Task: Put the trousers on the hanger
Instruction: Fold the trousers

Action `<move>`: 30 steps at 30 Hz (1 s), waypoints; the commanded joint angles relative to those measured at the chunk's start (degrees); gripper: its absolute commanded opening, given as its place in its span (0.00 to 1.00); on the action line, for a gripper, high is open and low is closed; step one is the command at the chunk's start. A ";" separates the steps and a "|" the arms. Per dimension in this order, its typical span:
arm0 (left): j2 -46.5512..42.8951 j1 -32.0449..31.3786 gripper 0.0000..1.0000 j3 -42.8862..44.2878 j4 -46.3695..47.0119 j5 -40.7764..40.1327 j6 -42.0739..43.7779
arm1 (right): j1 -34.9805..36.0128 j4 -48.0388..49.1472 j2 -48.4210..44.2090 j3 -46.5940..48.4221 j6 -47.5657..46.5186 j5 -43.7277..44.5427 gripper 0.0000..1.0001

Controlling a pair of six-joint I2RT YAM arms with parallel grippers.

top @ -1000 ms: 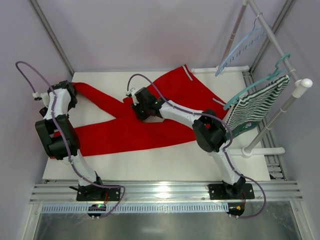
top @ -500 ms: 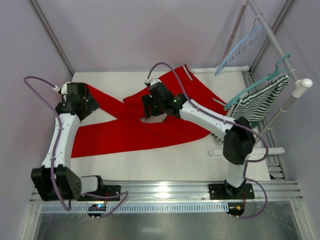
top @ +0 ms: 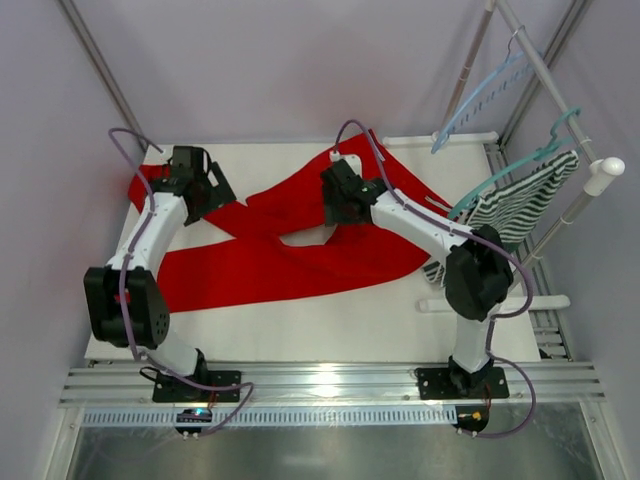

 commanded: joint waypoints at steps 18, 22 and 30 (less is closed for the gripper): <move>11.40 1.92 0.94 9.75 6.51 -1.28 -4.55 | -14.45 12.84 26.93 31.94 -12.73 -15.59 0.72; 9.54 1.75 0.94 6.75 7.31 2.35 -3.94 | -14.37 15.74 26.93 26.14 -12.37 -17.66 0.72; 13.05 1.84 0.93 7.44 5.72 -1.26 -2.89 | -14.89 10.74 31.68 26.57 -9.56 -9.85 0.26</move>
